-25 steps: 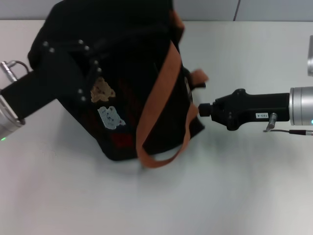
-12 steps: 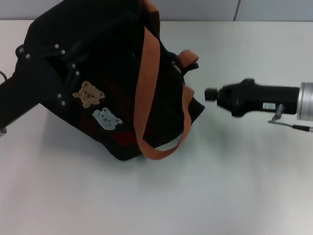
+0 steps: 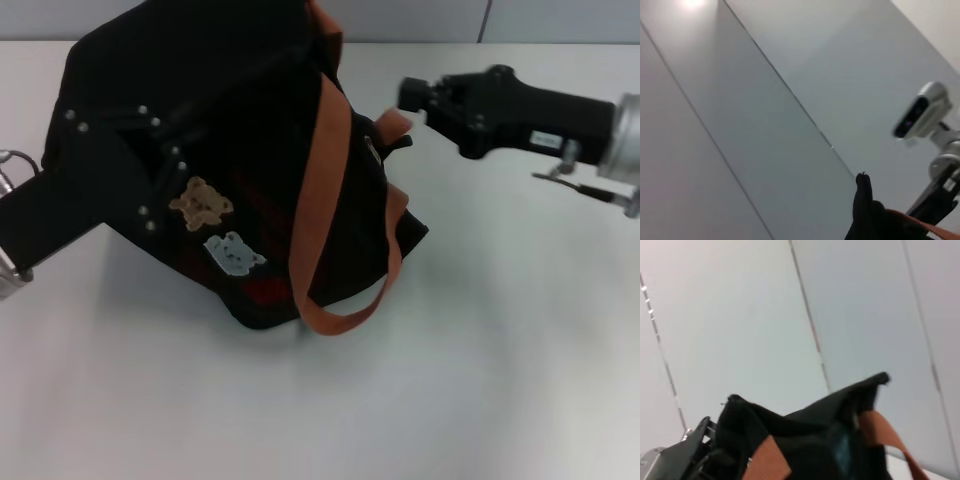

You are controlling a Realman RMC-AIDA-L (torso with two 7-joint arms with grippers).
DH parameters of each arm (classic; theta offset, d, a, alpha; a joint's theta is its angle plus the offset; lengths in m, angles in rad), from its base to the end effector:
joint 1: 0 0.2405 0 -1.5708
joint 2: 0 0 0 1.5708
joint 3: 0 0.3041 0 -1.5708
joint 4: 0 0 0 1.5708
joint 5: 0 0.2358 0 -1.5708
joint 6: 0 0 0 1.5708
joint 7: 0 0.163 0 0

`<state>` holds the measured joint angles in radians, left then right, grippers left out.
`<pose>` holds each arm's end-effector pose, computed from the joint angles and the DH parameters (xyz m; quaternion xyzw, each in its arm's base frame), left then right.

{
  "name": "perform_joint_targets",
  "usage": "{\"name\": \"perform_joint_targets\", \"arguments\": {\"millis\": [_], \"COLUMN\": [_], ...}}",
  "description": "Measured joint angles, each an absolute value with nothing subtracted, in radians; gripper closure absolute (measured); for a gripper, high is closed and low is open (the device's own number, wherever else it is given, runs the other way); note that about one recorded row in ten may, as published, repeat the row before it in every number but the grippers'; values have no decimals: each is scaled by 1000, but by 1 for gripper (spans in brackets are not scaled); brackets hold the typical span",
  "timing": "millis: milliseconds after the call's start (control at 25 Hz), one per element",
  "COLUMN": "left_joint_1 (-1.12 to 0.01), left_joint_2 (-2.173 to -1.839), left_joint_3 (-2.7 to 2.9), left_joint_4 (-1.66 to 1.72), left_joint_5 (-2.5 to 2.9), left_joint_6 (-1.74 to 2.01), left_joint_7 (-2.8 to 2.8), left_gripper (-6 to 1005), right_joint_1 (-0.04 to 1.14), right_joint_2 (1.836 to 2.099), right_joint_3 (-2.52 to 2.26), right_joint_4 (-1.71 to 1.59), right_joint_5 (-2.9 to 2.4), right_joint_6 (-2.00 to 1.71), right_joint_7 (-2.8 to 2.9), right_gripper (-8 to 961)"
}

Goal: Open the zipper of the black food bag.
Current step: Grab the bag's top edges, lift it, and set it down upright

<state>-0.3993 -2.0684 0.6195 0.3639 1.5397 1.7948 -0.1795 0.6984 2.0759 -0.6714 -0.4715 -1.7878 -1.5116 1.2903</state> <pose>-0.3150 0.3210 -0.0198 -0.8240 0.1889 -0.3588 0.3957 0.2356 0.4254 -0.0517 -0.9100 0.1732 0.3529 0.1317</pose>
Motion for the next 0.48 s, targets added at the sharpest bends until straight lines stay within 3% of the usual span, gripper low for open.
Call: {"name": "perform_joint_targets", "arguments": {"millis": [480], "left_joint_1": [-418], "left_joint_2": [-2071], "left_joint_3": [664], "left_joint_4": [356], "left_joint_5": [1541], "left_joint_6": [1797], "left_joint_7": [-171], "left_gripper": [930], "right_joint_1": [797], "right_joint_2": [2078], "right_joint_3": [-836], "right_joint_4": [-466], "right_joint_5": [-1789], "right_joint_6": [-1393], "right_joint_7": [1361], "right_gripper": [952]}}
